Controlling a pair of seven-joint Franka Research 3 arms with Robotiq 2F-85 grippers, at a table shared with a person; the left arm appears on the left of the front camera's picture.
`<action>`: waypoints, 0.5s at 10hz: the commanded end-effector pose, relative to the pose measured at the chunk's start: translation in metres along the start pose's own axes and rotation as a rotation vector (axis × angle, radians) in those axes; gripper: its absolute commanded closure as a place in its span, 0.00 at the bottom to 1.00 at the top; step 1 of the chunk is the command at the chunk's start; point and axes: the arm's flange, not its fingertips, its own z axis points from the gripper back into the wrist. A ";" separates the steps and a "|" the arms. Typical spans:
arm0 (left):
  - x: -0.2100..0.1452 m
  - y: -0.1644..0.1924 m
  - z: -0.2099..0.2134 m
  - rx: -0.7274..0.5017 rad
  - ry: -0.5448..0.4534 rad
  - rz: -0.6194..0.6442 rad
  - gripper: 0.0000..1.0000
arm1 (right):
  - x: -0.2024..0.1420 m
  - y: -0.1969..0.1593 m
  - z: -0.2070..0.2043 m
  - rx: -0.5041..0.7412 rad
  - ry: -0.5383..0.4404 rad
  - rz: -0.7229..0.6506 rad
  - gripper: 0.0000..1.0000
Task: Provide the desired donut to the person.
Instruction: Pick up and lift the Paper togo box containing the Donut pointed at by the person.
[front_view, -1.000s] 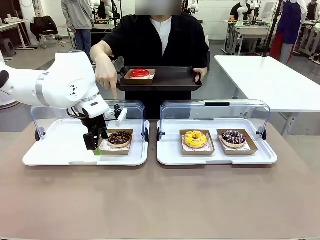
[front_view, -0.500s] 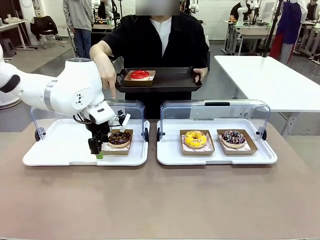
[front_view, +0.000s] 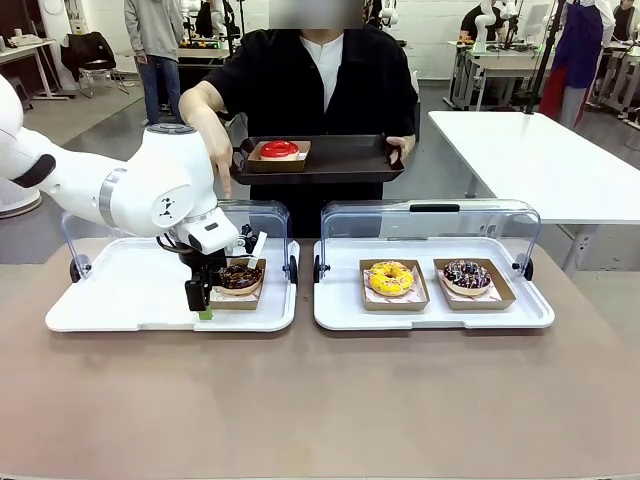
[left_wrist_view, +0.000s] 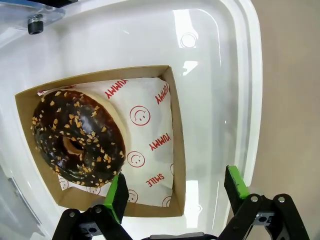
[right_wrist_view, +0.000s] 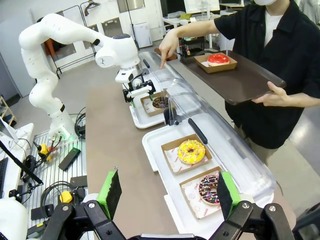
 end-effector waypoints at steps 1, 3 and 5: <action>0.002 0.004 -0.001 0.027 0.015 0.006 0.52 | -0.001 0.001 -0.001 0.001 -0.009 0.003 0.00; 0.002 0.003 0.001 0.017 0.010 0.008 1.00 | -0.001 0.001 -0.001 0.001 -0.009 0.003 0.00; 0.001 0.003 0.002 0.013 0.006 0.012 1.00 | -0.001 0.001 -0.001 0.001 -0.009 0.003 0.00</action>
